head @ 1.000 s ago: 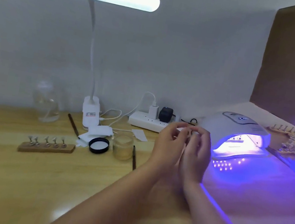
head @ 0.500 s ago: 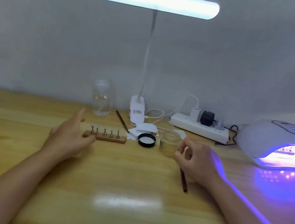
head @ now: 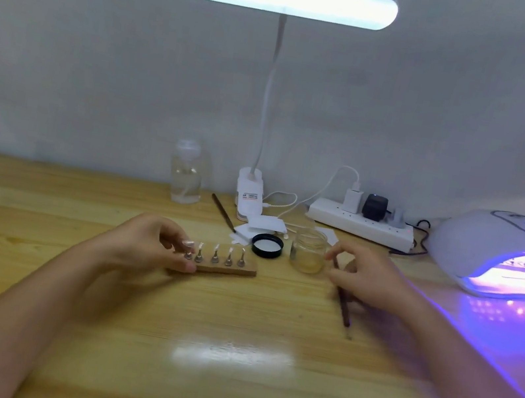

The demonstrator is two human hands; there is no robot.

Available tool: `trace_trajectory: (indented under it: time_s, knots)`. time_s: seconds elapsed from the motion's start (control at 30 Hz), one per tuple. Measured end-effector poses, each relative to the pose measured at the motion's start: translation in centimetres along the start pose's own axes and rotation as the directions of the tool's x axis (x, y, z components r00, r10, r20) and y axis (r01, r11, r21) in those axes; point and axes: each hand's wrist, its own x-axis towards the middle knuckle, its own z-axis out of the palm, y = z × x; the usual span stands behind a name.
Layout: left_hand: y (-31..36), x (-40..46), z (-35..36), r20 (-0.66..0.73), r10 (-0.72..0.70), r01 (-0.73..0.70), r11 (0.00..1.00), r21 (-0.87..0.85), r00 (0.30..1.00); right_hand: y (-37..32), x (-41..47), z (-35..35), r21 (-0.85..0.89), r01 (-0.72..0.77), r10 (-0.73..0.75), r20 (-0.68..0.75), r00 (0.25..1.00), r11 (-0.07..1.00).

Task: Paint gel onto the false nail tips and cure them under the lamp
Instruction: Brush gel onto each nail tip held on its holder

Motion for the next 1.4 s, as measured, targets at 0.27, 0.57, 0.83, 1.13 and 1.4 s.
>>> trace_trajectory:
  time_s: [0.27, 0.57, 0.83, 1.13, 1.4]
  knots:
    - [3.7, -0.9, 3.5, 0.116, 0.087, -0.082, 0.996, -0.043, 0.989, 0.3, -0.6, -2.6, 0.996, -0.081, 0.158, 0.085, 0.984, -0.033]
    - [5.0, -0.9, 6.7, -0.070, 0.091, -0.100, 0.987, -0.127, 0.993, -0.6, 0.7, -2.4, 0.958, 0.100, 0.364, -0.197, 0.910, 0.269]
    - [5.1, -1.1, 7.5, -0.185, 0.086, -0.114, 0.983, -0.145, 0.979, -1.7, 0.9, -1.3, 0.808, 0.123, 0.326, -0.365, 0.872, 0.576]
    - [5.1, -1.2, 7.4, -0.196, 0.020, -0.040, 0.994, -0.102, 0.980, -3.0, 3.1, -1.1, 0.294, 0.041, 0.085, -0.404, 0.911, 0.955]
    - [5.1, -0.9, 7.3, -0.250, -0.003, -0.054, 0.974, -0.221, 0.968, -3.8, 3.9, 0.1, 0.034, -0.019, 0.028, -0.304, 0.952, 0.999]
